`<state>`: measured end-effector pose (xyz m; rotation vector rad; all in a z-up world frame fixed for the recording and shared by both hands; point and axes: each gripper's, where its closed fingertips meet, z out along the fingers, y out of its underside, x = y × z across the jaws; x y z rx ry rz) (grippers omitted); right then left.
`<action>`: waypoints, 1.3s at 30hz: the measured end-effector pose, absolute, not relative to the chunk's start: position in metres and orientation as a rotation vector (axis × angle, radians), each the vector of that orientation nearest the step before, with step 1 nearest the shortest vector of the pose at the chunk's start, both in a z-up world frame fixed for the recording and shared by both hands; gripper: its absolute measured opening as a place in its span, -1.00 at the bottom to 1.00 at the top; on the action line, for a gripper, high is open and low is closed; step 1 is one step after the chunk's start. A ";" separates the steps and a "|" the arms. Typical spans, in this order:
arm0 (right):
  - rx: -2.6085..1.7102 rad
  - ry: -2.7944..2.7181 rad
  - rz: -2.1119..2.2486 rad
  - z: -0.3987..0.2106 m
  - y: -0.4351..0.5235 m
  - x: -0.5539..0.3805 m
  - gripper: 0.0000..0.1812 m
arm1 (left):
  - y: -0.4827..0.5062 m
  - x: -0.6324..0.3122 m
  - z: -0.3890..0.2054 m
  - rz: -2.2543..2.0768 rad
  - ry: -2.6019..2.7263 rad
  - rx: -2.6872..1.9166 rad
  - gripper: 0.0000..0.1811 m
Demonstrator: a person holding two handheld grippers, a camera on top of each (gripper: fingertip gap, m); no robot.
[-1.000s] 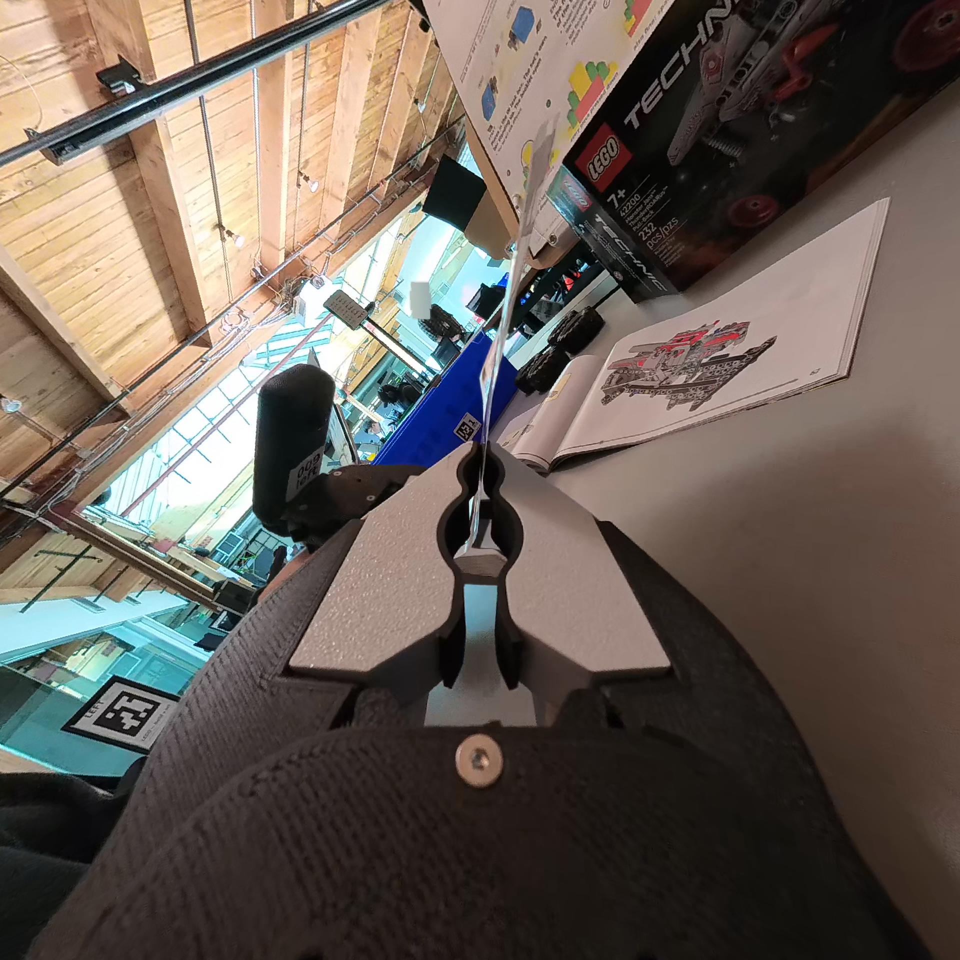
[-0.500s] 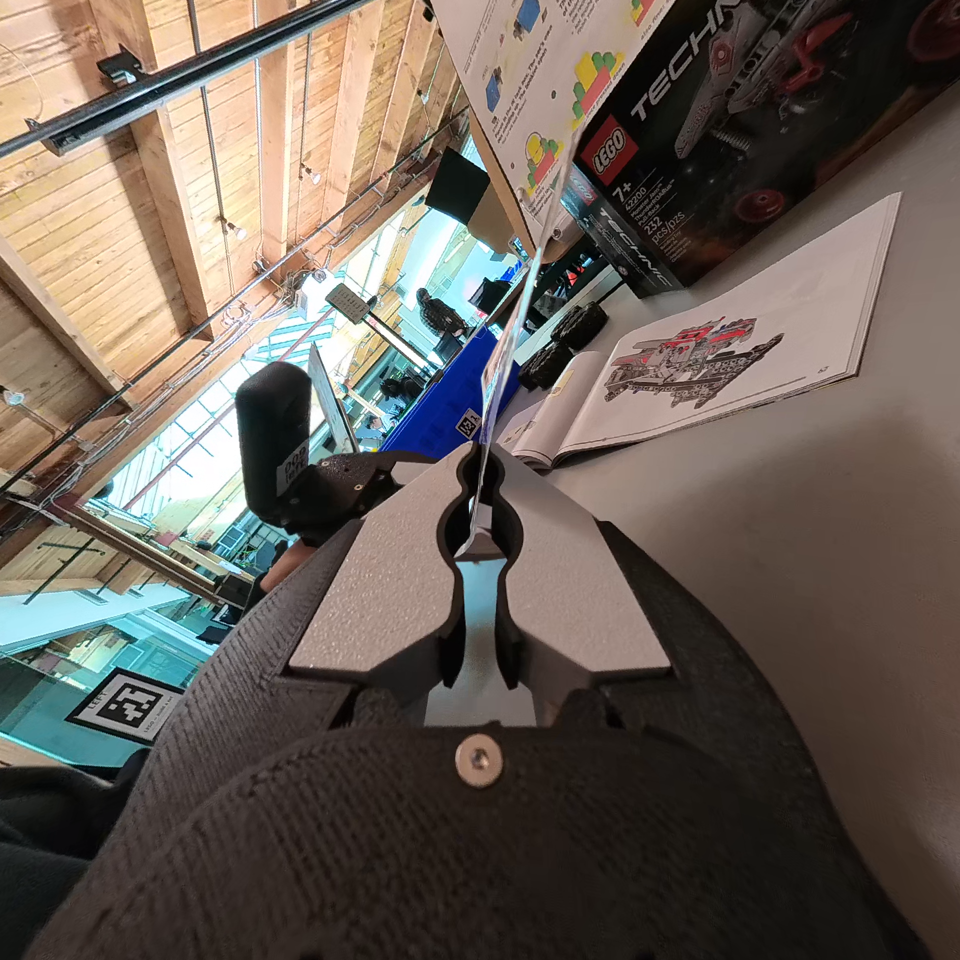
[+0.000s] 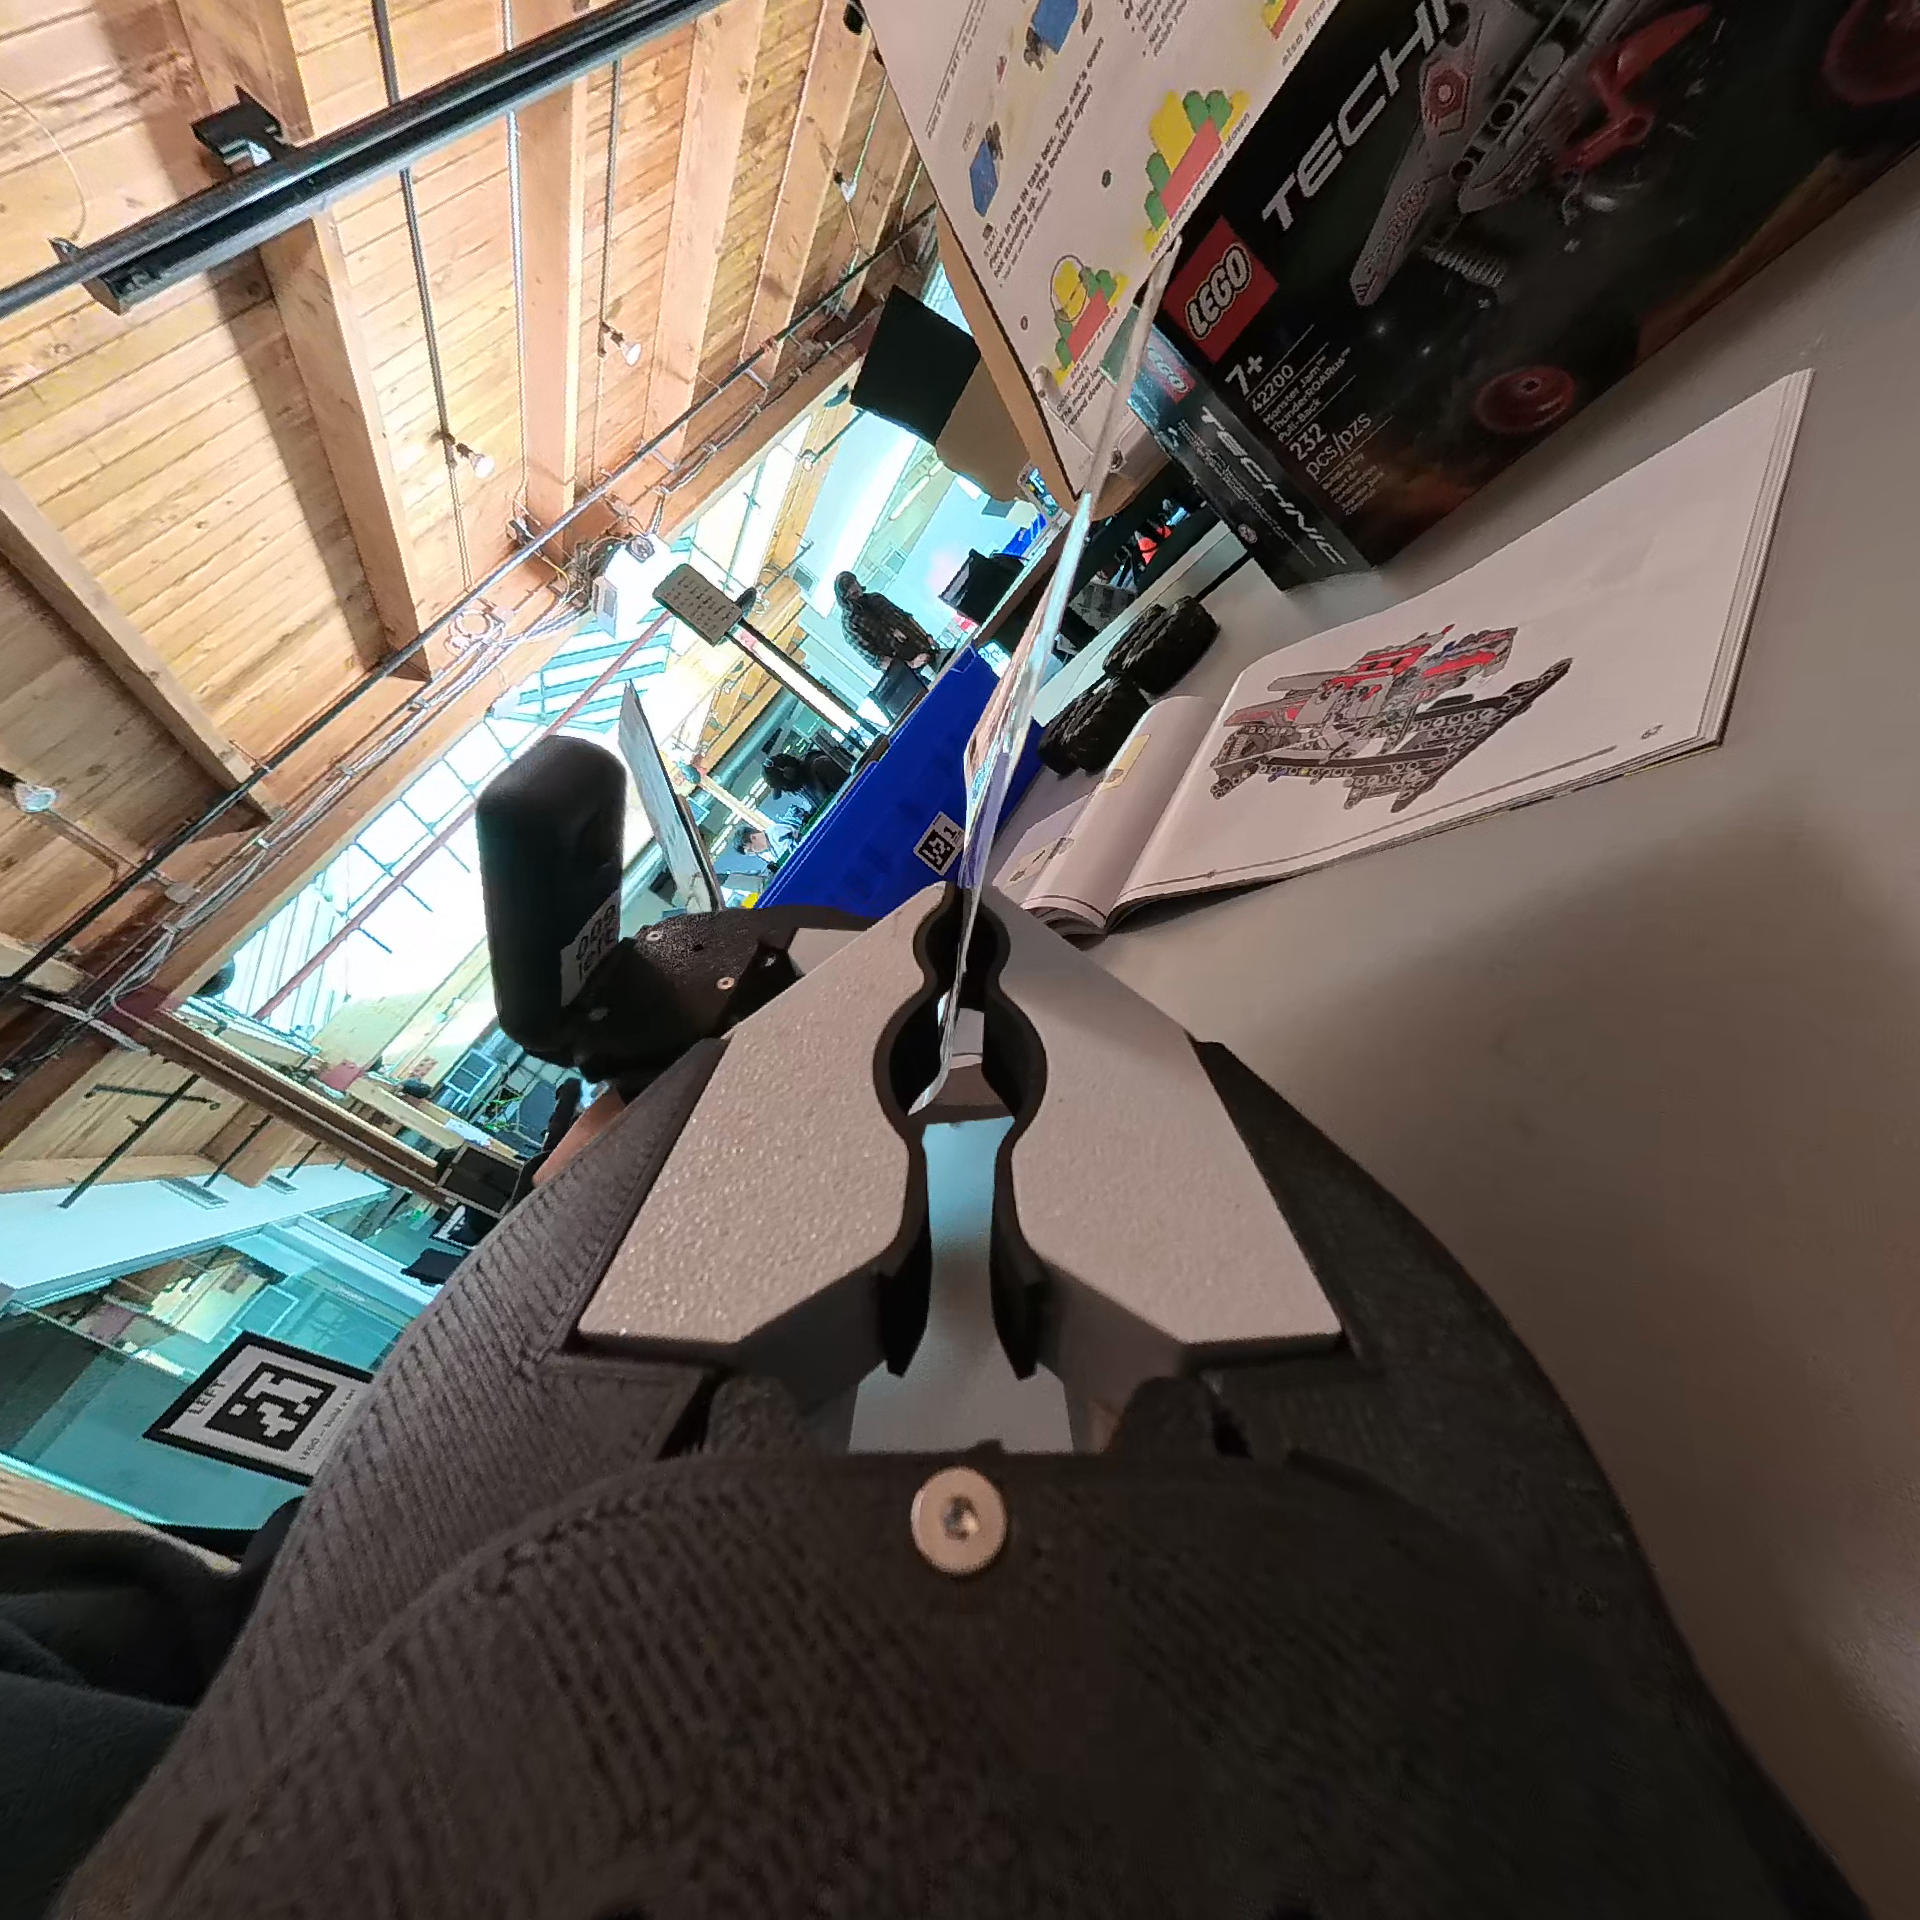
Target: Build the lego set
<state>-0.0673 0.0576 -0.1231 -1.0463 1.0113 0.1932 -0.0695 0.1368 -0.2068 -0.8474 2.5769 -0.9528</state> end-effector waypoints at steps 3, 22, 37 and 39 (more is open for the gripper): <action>-1.046 1.011 0.192 -0.123 0.057 -0.067 -1.00 | 0.132 -0.071 -0.213 -0.951 2.598 -0.864 -0.64; -1.032 1.023 0.200 -0.123 0.056 -0.066 -1.00 | 0.122 -0.078 -0.143 -1.186 2.170 -0.603 -0.77; -1.047 0.887 0.283 -0.111 0.067 -0.080 -1.00 | 0.078 -0.066 -0.106 -2.299 2.141 -1.337 -0.67; -1.037 0.866 0.302 -0.108 0.067 -0.082 -1.00 | 0.077 -0.064 -0.117 -2.250 2.176 -1.410 -0.66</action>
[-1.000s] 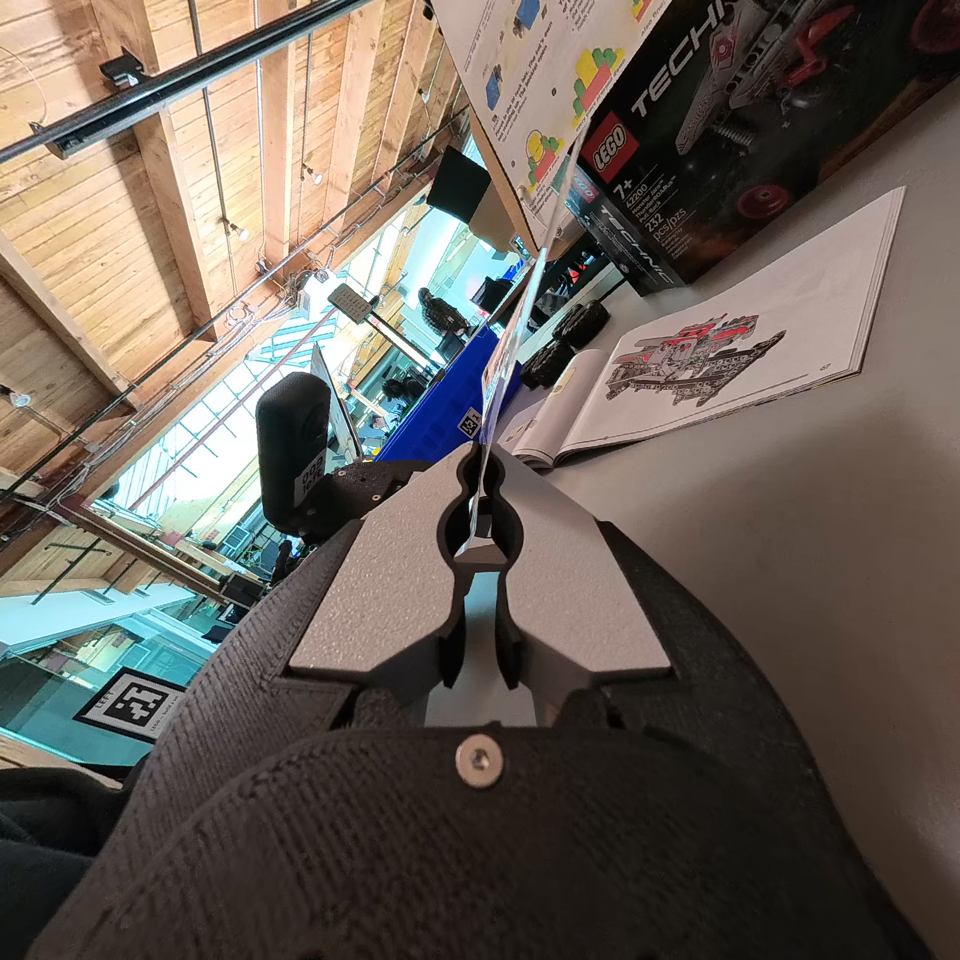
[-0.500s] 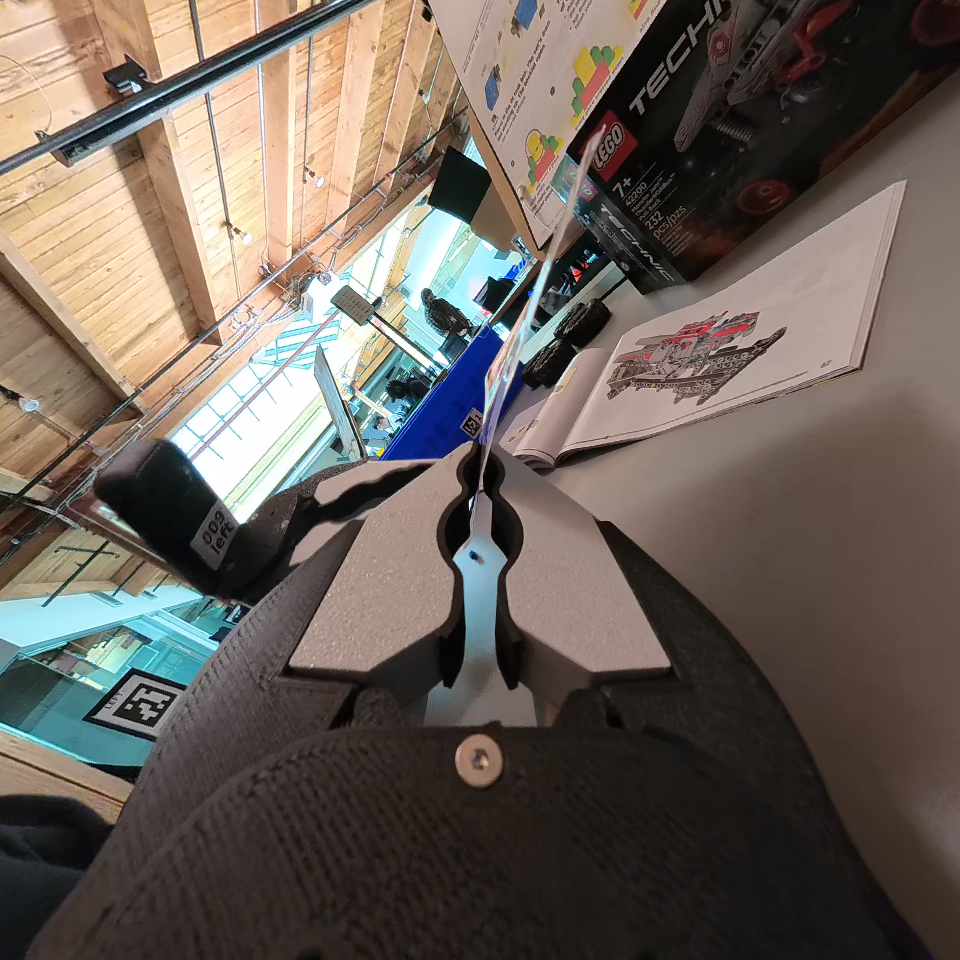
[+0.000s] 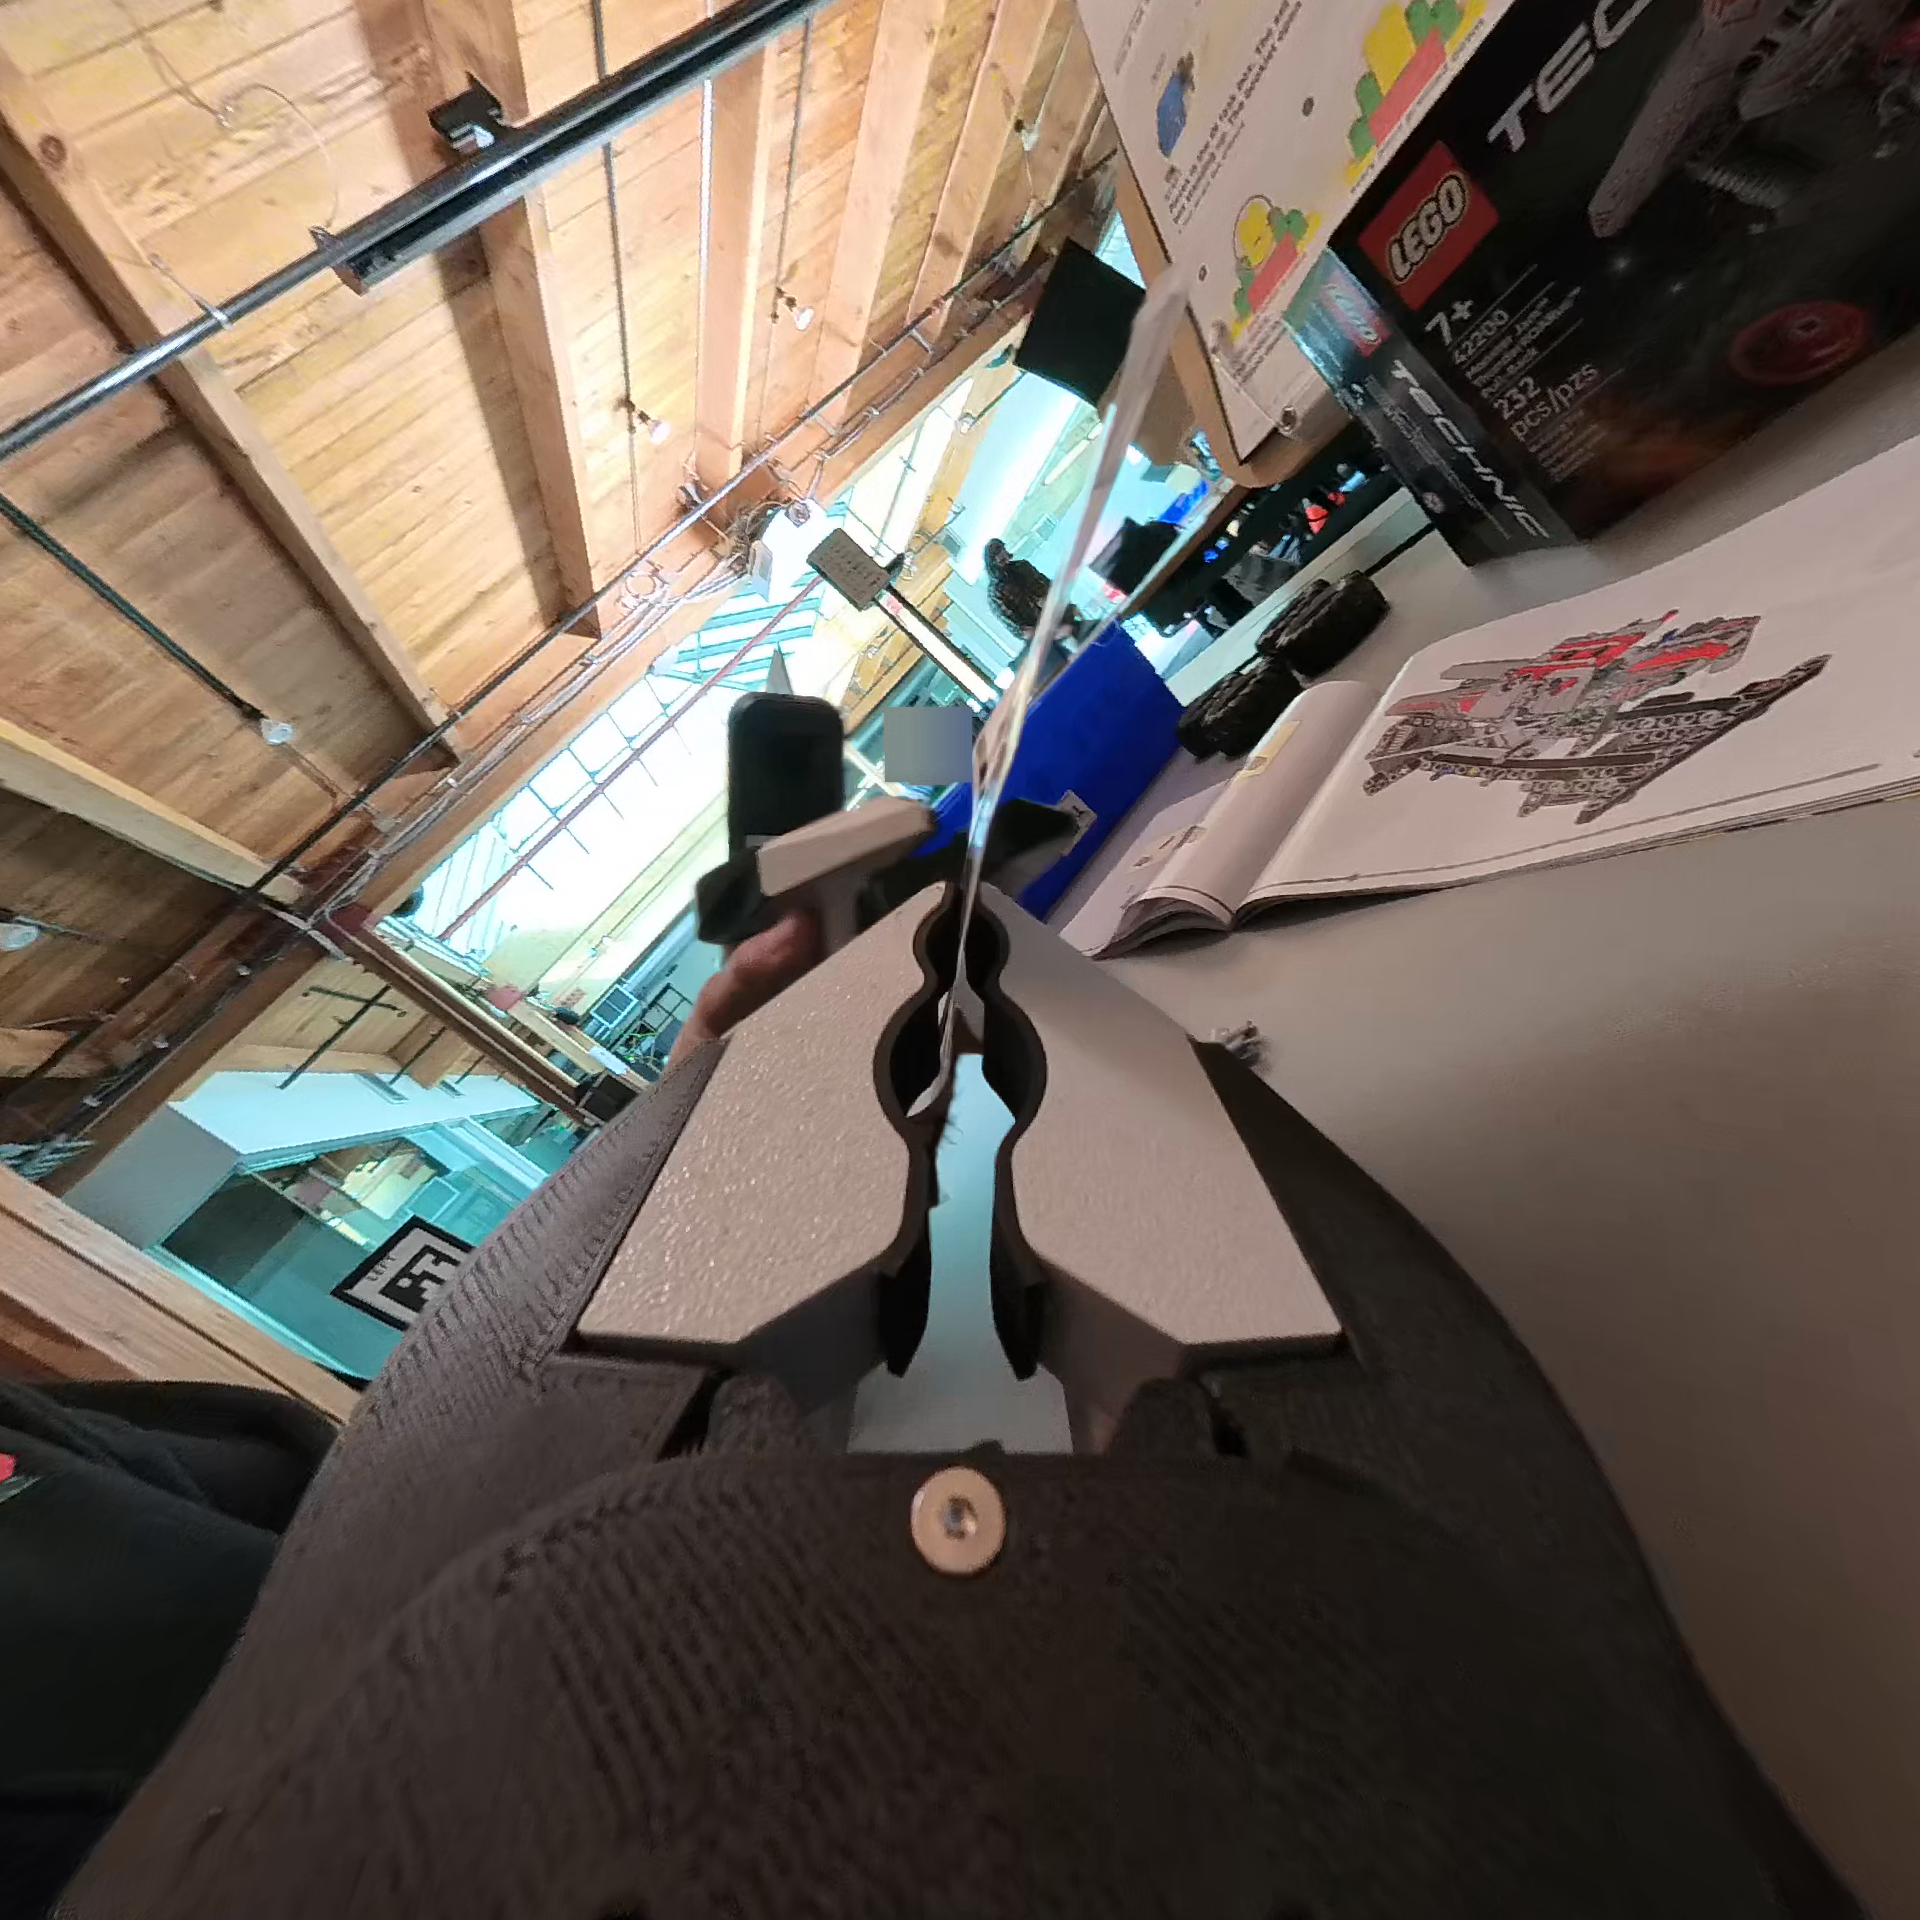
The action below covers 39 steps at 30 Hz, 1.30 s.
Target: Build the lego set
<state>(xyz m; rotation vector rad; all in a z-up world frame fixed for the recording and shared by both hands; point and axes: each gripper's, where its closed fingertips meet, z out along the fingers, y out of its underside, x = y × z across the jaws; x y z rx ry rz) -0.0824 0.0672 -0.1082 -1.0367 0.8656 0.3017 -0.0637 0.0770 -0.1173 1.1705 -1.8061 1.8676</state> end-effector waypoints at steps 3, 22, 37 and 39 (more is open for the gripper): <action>-1.015 0.865 0.310 -0.107 0.065 -0.082 -1.00 | 0.079 -0.061 -0.113 1.925 -1.733 1.169 -0.67; -1.070 0.817 0.380 -0.108 0.075 -0.091 -0.90 | 0.111 -0.055 -0.084 1.969 -1.646 1.129 -1.00; -1.013 0.764 0.369 -0.097 0.075 -0.095 -1.00 | 0.084 -0.069 -0.093 1.888 -1.808 1.052 -1.00; -1.002 0.780 0.370 -0.098 0.074 -0.092 -1.00 | 0.090 -0.058 -0.092 1.970 -1.892 1.112 -0.75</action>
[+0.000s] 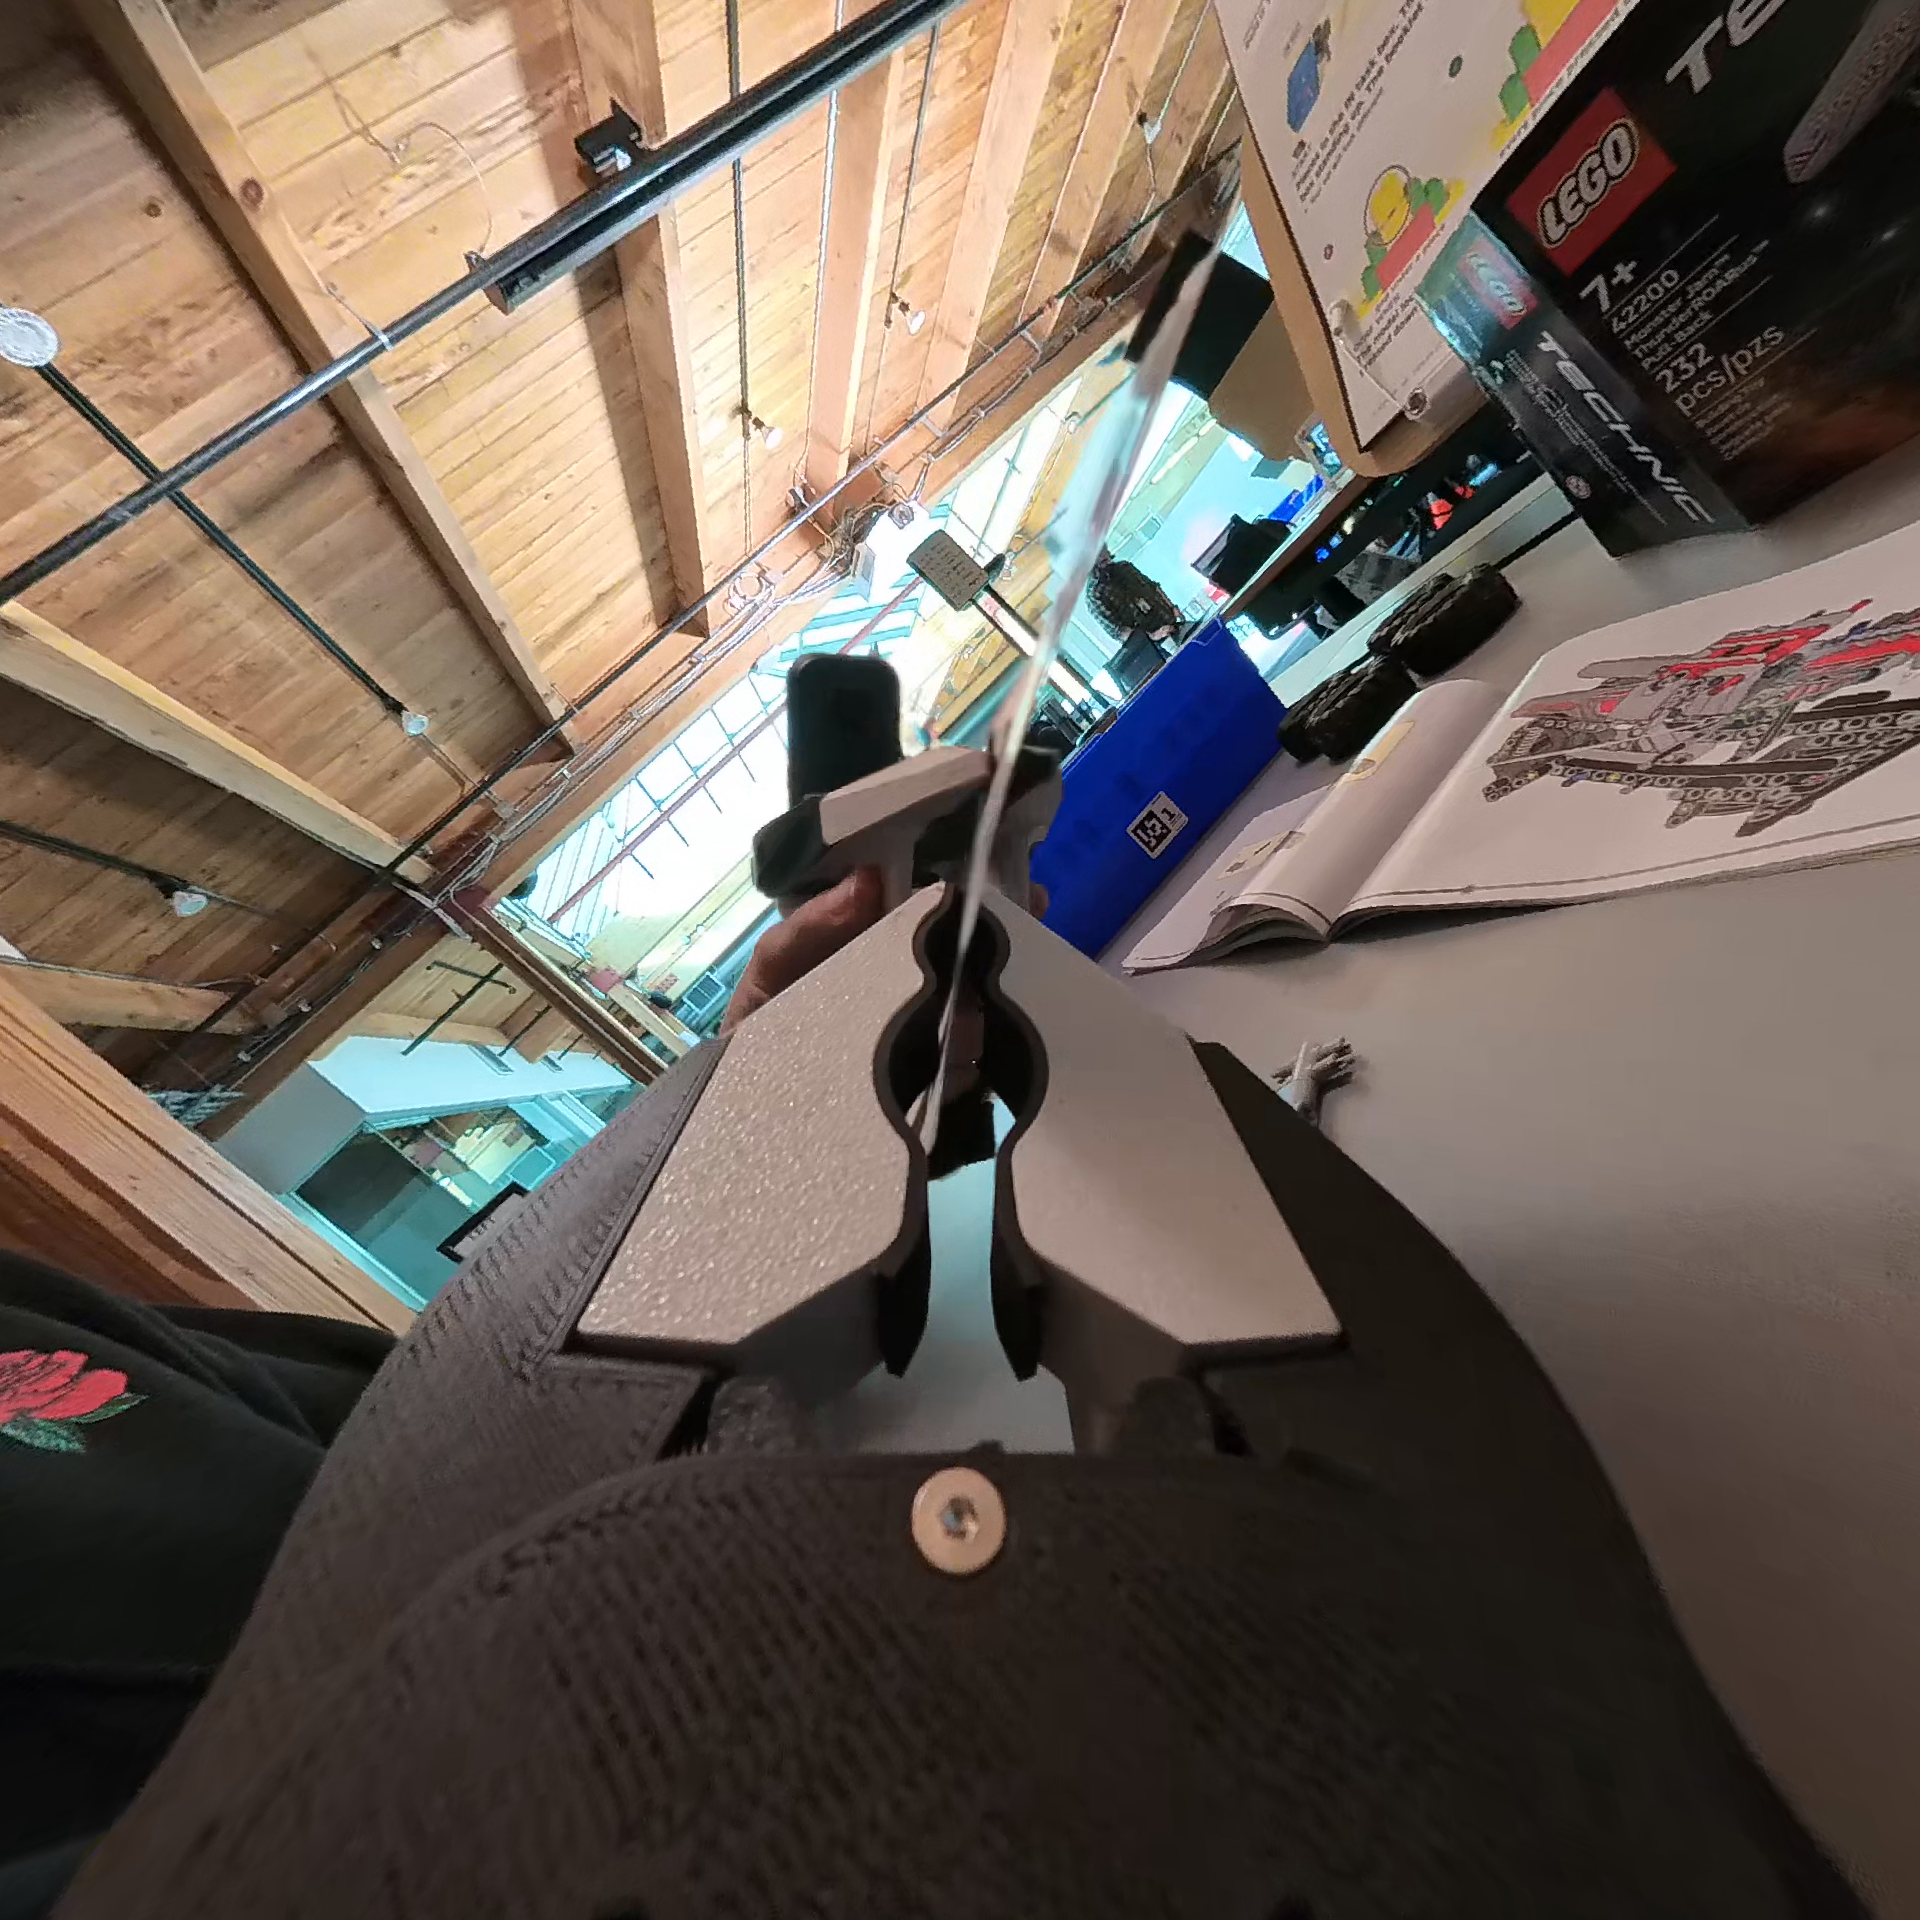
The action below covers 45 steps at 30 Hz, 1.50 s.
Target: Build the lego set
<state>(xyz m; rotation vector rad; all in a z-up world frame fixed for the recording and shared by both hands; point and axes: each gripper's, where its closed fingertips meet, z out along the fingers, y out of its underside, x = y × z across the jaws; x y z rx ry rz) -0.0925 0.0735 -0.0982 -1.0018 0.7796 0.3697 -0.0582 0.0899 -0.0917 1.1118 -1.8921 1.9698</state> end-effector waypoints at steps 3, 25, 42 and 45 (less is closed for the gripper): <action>-0.973 0.830 0.364 -0.101 0.069 -0.086 -1.00 | 0.110 -0.045 -0.082 2.186 -2.250 1.167 -0.66; -0.992 0.788 0.436 -0.100 0.074 -0.092 -1.00 | 0.079 -0.088 -0.112 1.610 -3.836 -0.485 -0.58; -0.984 0.770 0.420 -0.097 0.073 -0.093 -0.99 | 0.087 -0.084 -0.102 1.284 -4.241 -0.984 -1.00; -0.994 0.756 0.393 -0.096 0.073 -0.095 -1.00 | 0.087 -0.087 -0.107 1.351 -4.188 -0.902 -1.00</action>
